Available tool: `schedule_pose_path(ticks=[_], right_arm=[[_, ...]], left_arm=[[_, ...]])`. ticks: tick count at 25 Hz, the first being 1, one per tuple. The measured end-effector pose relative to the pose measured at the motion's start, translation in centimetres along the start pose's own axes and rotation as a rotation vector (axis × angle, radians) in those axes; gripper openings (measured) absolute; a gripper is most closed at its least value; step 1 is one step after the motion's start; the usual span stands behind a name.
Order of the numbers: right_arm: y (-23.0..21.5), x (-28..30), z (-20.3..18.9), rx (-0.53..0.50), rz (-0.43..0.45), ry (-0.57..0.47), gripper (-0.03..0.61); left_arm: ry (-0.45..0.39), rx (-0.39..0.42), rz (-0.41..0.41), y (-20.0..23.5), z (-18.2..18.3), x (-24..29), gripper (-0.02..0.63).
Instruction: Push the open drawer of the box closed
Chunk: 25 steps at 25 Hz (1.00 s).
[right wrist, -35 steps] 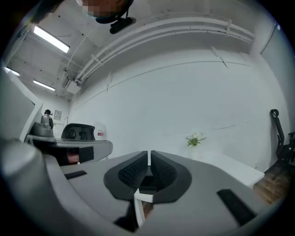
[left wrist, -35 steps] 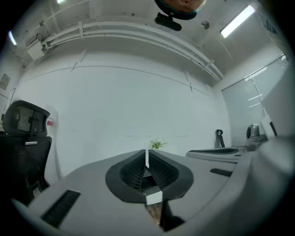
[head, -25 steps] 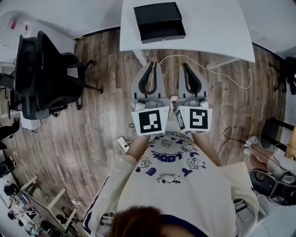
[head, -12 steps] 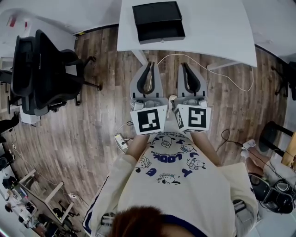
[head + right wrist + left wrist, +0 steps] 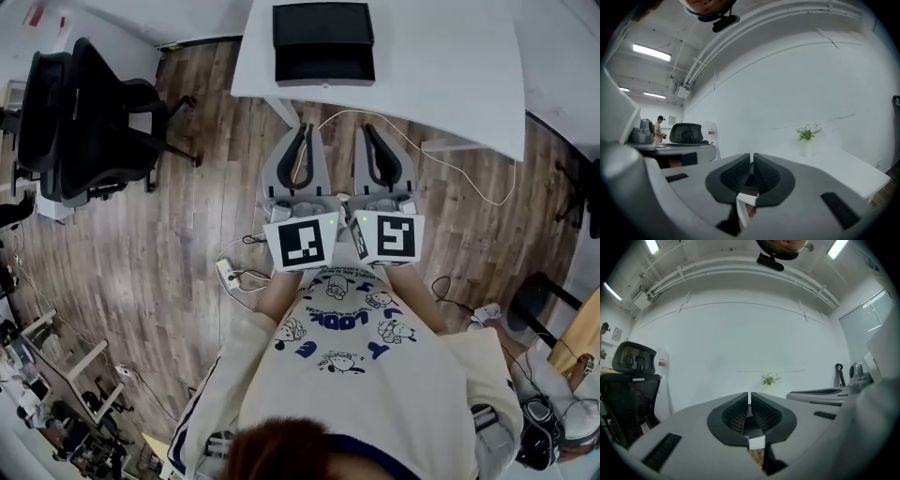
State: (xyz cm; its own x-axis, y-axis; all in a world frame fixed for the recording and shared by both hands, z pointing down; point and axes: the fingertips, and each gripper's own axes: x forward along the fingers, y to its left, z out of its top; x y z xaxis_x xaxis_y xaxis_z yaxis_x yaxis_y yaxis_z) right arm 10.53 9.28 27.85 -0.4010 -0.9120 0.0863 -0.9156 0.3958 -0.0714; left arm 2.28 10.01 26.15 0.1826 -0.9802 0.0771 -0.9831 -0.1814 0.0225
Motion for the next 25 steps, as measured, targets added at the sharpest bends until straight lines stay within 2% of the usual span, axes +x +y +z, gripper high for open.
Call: schedule_pose_path(ticks=[7, 15, 25], right_arm=[[-1.1, 0.5, -0.5, 0.023, 0.027, 0.017, 0.041], [-0.7, 2.7, -1.3, 0.035, 0.04, 0.04, 0.041], [-0.4, 7.6, -2.3, 0.048, -0.005, 0.086, 0.041]], left_arm=[[0.008, -0.005, 0.036, -0.6, -0.3, 0.6, 0.026], [0.031, -0.017, 0.057, 1.2, -1.0, 2.0, 0.026], [0.078, -0.052, 0.004, 4.3, -2.3, 6.4, 0.026]])
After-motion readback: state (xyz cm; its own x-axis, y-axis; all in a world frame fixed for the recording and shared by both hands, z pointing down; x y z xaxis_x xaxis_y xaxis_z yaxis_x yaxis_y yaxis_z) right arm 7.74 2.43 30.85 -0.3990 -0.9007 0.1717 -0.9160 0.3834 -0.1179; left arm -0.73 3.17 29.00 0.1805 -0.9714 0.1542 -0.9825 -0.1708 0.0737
